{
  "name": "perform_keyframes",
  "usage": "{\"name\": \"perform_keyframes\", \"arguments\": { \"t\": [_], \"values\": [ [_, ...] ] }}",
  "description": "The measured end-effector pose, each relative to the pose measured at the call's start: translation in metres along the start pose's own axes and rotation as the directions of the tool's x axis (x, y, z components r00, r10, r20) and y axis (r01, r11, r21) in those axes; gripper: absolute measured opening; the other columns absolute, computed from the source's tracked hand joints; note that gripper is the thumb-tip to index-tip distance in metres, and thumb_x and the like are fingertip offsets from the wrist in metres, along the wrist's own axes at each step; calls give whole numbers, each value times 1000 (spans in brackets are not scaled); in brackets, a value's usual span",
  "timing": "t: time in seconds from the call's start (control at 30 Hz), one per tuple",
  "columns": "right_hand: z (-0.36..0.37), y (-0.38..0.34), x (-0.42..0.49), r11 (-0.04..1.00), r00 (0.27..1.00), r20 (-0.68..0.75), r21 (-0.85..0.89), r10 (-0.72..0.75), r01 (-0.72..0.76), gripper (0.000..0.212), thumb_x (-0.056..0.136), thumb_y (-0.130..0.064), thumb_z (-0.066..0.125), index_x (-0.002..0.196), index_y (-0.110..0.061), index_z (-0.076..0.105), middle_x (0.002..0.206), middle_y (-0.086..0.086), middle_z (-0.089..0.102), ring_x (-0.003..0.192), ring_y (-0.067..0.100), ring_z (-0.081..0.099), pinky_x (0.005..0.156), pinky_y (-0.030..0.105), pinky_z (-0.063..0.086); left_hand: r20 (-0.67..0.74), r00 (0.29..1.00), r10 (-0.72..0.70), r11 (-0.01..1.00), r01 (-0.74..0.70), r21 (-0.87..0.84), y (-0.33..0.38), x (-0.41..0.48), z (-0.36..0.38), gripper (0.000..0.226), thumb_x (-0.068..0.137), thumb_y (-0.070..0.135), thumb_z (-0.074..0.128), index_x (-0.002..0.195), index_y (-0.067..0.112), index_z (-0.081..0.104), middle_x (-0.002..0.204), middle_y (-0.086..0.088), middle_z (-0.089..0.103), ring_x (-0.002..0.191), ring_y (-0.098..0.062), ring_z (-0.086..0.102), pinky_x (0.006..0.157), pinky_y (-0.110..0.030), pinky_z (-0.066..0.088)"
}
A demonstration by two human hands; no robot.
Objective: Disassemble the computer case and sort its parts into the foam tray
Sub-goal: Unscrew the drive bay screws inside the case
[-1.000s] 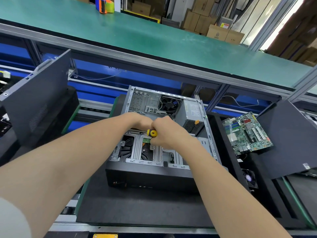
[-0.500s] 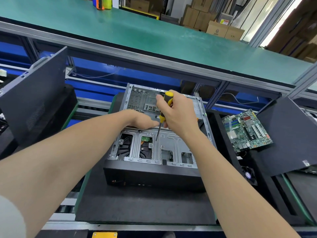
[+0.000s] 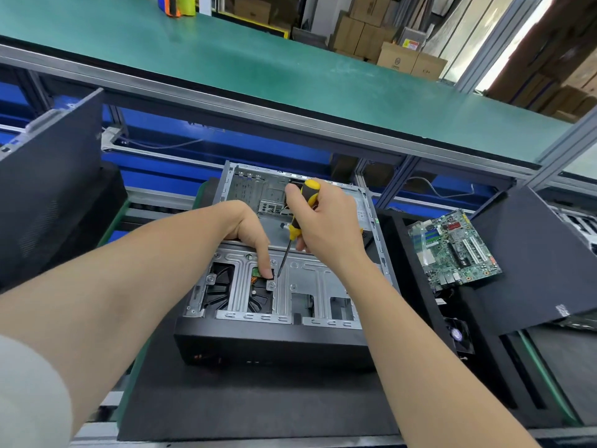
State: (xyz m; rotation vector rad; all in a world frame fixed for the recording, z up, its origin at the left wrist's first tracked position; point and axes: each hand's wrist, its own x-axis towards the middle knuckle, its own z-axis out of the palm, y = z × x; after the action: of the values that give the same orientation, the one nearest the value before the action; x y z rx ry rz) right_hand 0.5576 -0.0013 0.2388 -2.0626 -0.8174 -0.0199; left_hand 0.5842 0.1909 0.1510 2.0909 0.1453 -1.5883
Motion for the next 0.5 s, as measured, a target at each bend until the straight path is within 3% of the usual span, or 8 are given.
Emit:
{"name": "perform_keyframes", "arguments": {
  "t": [0.13,0.33,0.5],
  "values": [
    [4,2,-2,999,1000,24,36,1,-2,42,104,-37,57,68,-20,44,56,10,59,40,18,65,38,21,40,-11,996,-93,994,92,-65,-2,2,0,90,41,54,99,120,19,75,149,-10,50,138,-29,46,121,-48,31],
    [11,7,-5,1000,998,56,24,-10,9,39,105,-35,57,72,-16,46,61,14,62,39,17,64,38,25,42,17,995,-94,993,95,-71,1,-2,4,70,50,55,97,110,24,80,146,-9,54,136,-29,50,119,-49,35],
    [14,10,-5,1000,998,62,12,-11,10,39,105,-34,57,76,-11,48,63,17,62,39,17,63,39,28,45,-12,995,-101,987,99,-125,3,-7,6,65,42,50,100,100,24,82,135,-14,58,124,-32,57,114,-49,42]
  ]
}}
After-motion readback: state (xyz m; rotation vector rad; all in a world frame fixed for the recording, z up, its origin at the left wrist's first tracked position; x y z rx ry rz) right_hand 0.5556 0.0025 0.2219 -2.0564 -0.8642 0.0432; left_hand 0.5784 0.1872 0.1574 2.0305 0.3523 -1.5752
